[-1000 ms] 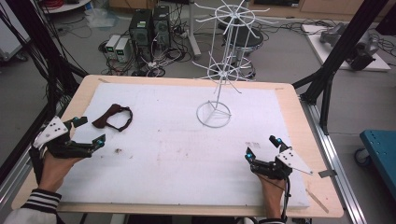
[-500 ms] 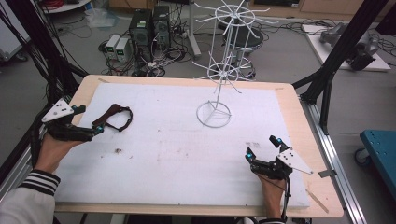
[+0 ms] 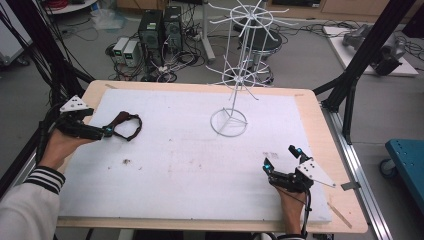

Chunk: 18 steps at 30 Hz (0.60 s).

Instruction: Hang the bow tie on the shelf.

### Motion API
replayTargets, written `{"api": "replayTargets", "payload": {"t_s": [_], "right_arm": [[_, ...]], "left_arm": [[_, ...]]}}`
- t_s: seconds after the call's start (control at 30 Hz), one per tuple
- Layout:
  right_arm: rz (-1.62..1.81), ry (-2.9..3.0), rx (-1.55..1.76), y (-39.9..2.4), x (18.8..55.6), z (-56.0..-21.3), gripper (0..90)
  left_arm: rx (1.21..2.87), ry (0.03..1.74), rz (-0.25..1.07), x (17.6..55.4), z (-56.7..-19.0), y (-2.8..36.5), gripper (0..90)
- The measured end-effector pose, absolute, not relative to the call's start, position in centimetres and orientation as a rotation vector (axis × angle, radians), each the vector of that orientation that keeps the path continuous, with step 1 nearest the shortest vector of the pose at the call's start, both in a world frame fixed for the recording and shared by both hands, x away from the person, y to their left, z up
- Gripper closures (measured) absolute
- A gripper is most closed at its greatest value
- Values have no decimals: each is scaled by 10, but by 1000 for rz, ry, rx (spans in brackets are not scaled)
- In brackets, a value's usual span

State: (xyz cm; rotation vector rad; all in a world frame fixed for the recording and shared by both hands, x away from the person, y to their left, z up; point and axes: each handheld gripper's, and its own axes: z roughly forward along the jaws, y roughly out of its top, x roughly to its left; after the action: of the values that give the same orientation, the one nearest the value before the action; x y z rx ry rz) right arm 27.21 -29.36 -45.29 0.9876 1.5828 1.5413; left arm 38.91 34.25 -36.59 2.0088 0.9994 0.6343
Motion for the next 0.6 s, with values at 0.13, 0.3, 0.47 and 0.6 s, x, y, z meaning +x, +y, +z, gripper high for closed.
{"api": "replayTargets", "payload": {"t_s": [0.13,0.3,0.47,0.6], "right_arm": [[1543,1580,984,-294,272,-453,6],[1544,1580,986,-293,272,-453,5],[1545,1581,990,-293,271,-453,5],[1545,1581,988,-293,272,-453,5]], "left_arm": [[2037,1040,625,397,-369,345,17],[2049,1098,601,406,-375,350,17],[2077,1144,578,413,-382,355,17],[2115,1151,570,417,-388,353,17]]}}
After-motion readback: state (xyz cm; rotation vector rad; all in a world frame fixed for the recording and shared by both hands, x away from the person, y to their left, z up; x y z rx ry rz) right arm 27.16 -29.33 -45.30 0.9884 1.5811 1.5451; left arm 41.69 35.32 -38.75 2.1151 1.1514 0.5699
